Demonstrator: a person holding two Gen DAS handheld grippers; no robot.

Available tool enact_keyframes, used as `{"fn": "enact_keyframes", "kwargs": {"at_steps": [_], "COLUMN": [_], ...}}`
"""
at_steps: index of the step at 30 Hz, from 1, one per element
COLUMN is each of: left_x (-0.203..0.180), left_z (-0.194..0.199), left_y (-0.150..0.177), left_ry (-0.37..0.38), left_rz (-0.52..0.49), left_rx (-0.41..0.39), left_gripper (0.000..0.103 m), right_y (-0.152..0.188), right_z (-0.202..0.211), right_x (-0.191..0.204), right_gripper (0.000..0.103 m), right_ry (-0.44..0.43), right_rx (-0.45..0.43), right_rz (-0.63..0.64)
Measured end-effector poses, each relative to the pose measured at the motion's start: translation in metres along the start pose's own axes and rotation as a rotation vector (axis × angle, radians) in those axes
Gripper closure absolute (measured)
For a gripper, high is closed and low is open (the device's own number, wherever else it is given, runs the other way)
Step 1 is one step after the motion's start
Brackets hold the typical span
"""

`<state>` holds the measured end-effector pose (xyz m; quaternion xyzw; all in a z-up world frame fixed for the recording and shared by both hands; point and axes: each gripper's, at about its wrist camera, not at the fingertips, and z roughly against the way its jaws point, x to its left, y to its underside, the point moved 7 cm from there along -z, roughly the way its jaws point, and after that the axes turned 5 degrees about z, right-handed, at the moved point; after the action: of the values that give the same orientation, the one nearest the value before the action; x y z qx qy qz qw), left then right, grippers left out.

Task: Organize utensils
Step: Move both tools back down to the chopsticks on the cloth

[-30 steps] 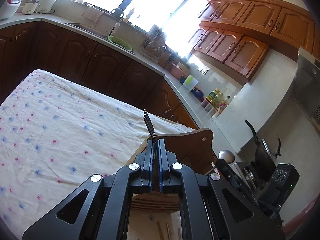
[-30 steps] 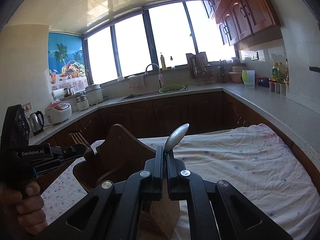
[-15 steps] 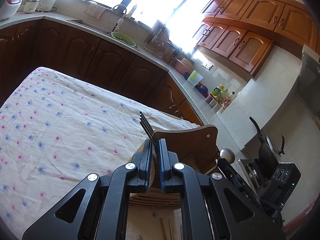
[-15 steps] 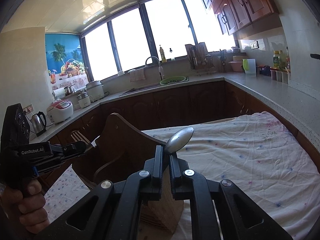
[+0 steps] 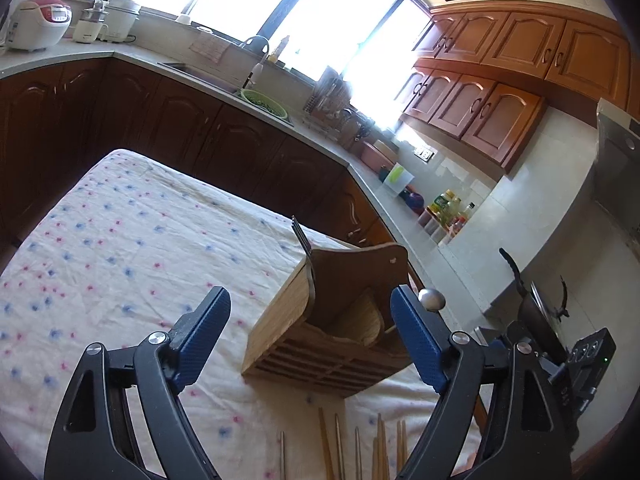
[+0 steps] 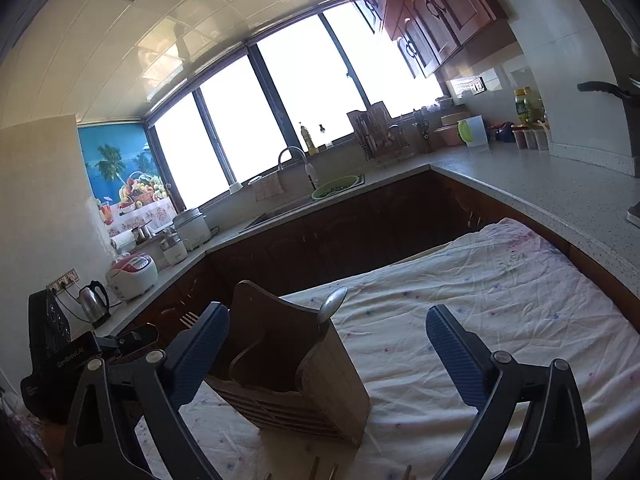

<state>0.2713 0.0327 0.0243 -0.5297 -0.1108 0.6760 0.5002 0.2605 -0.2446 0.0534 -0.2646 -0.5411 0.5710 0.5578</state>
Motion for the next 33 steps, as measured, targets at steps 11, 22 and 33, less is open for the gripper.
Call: {"fn": "enact_keyframes", "kwargs": {"at_steps": [11, 22, 33], "left_x": [-0.001, -0.001, -0.012], "left_z": [0.043, 0.052, 0.040], "left_y": [0.067, 0.129, 0.147], "left_ry": [-0.080, -0.125, -0.176], "left_rz": [-0.078, -0.120, -0.216], "left_rx": [0.056, 0.153, 0.202], "left_gripper": [0.017, 0.017, 0.017], "right_y": [0.032, 0.085, 0.122], "right_z": [0.076, 0.124, 0.116], "right_x": [-0.013, -0.034, -0.038], "right_gripper": [0.001, 0.001, 0.013], "right_ry": [0.025, 0.140, 0.154], "right_rx": [0.022, 0.108, 0.223], "right_rz": [-0.060, -0.052, -0.038]}}
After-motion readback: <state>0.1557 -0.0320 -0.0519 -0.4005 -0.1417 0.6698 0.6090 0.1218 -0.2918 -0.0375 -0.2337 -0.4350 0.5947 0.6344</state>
